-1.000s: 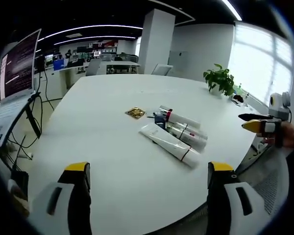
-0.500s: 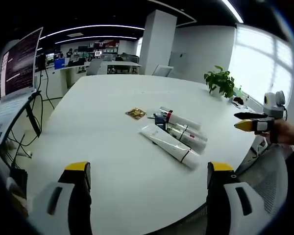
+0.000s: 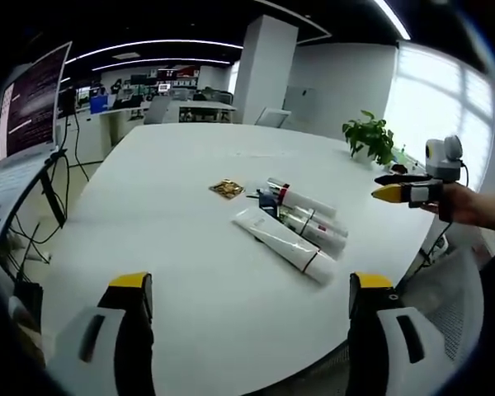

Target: Arrange the skincare products in the storage area until every visible bottle or jar stands upright without overlapping.

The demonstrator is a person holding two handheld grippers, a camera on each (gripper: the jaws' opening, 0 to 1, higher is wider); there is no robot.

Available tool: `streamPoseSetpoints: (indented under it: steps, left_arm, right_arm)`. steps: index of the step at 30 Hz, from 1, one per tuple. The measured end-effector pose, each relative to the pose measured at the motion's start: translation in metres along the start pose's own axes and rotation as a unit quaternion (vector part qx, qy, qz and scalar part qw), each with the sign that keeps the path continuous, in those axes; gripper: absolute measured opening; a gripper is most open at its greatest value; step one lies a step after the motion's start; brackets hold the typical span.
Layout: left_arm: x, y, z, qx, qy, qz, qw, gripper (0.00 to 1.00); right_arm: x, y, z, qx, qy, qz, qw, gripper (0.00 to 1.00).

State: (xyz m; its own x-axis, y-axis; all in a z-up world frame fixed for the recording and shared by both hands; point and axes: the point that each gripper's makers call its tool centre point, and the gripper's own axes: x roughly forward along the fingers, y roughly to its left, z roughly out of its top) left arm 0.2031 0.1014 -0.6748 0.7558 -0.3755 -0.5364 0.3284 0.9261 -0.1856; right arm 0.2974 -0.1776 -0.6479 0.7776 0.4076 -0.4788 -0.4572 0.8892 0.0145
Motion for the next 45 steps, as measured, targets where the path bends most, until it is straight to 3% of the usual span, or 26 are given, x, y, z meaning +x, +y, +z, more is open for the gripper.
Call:
streamPoseSetpoints:
  steps: [14, 26, 45]
  left_arm:
    - [0.001, -0.005, -0.003, -0.001, 0.008, -0.011, 0.9999, 0.91]
    - [0.001, -0.001, -0.005, -0.017, 0.011, -0.005, 0.9998, 0.91]
    - [0.000, 0.011, -0.004, -0.038, 0.004, 0.021, 0.9990, 0.91]
  right_arm:
    - [0.047, -0.003, 0.001, -0.039, 0.034, 0.025, 0.9983, 0.60]
    - [0.095, 0.000, 0.003, -0.077, 0.062, 0.048, 0.9939, 0.47]
    - [0.161, 0.017, -0.011, -0.111, 0.124, 0.096, 0.9814, 0.34]
